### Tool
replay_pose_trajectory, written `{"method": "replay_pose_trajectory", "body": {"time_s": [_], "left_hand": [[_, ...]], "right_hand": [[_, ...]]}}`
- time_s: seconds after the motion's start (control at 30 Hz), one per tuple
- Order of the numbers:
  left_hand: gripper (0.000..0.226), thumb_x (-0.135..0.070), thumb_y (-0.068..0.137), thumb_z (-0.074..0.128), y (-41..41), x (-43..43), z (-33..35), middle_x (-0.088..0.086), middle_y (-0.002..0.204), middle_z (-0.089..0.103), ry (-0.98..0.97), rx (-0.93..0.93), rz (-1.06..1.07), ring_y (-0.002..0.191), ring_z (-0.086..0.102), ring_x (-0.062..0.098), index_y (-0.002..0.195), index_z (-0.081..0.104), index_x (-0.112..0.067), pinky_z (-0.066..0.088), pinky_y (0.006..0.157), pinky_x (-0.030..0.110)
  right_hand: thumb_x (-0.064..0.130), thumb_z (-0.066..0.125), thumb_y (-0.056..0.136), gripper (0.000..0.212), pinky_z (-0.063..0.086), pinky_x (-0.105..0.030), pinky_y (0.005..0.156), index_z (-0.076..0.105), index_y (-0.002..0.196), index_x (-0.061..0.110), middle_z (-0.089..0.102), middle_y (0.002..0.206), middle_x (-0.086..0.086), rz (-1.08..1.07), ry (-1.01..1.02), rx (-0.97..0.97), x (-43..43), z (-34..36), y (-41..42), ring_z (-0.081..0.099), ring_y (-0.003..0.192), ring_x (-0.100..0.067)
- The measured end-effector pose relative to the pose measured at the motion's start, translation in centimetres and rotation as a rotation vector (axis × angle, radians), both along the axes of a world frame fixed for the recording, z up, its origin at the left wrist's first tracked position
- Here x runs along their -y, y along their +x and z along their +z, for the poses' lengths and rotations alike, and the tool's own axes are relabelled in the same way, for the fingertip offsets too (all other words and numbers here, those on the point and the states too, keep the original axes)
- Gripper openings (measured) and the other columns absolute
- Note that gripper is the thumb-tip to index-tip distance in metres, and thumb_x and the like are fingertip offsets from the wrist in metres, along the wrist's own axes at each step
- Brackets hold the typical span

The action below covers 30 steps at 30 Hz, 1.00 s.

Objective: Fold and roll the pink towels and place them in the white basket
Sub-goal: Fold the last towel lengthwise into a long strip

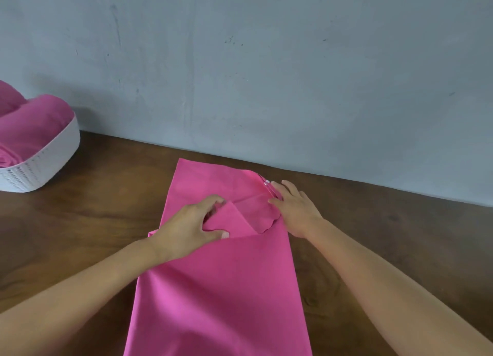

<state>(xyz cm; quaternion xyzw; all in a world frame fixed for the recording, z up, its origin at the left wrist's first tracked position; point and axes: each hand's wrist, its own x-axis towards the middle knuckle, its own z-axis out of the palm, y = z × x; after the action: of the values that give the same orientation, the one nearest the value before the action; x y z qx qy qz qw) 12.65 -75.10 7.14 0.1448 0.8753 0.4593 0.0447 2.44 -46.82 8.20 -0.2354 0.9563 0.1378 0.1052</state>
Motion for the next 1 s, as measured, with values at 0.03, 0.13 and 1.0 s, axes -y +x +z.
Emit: {"method": "replay_pose_trajectory", "body": {"time_s": [0.03,0.13,1.0], "left_hand": [[0.034,-0.030,0.086,0.080,-0.3,0.3,0.4,-0.009,0.087,0.069,0.014,0.030,-0.006,0.077,0.065,0.009,0.111,0.056,-0.029,0.053,0.071,0.027],[0.007,-0.019,0.094,0.072,-1.4,1.4,1.4,-0.012,0.079,0.070,0.089,0.140,-0.044,0.069,0.064,0.001,0.093,0.066,-0.024,0.051,0.066,0.023],[0.050,-0.015,0.087,0.075,-15.0,6.7,-4.1,0.022,0.064,0.057,-0.202,0.066,0.575,0.070,0.060,0.034,0.052,0.042,-0.005,0.039,0.068,0.030]], "right_hand": [[0.005,0.058,0.092,0.066,0.018,-0.053,0.123,0.039,0.152,0.026,-0.004,0.168,0.000,-0.018,-0.004,-0.007,-0.3,0.1,-0.1,-0.011,0.155,-0.025],[0.005,0.058,0.091,0.067,0.017,-0.052,0.123,0.040,0.152,0.025,0.001,0.169,-0.003,-0.061,-0.003,-0.024,-1.0,0.4,-0.5,-0.009,0.155,-0.026],[0.005,0.051,0.092,0.037,0.044,-0.037,0.092,0.060,0.125,0.018,0.058,0.123,-0.003,-0.228,-0.173,-0.151,1.5,-2.7,-2.6,0.048,0.119,-0.024]]}}
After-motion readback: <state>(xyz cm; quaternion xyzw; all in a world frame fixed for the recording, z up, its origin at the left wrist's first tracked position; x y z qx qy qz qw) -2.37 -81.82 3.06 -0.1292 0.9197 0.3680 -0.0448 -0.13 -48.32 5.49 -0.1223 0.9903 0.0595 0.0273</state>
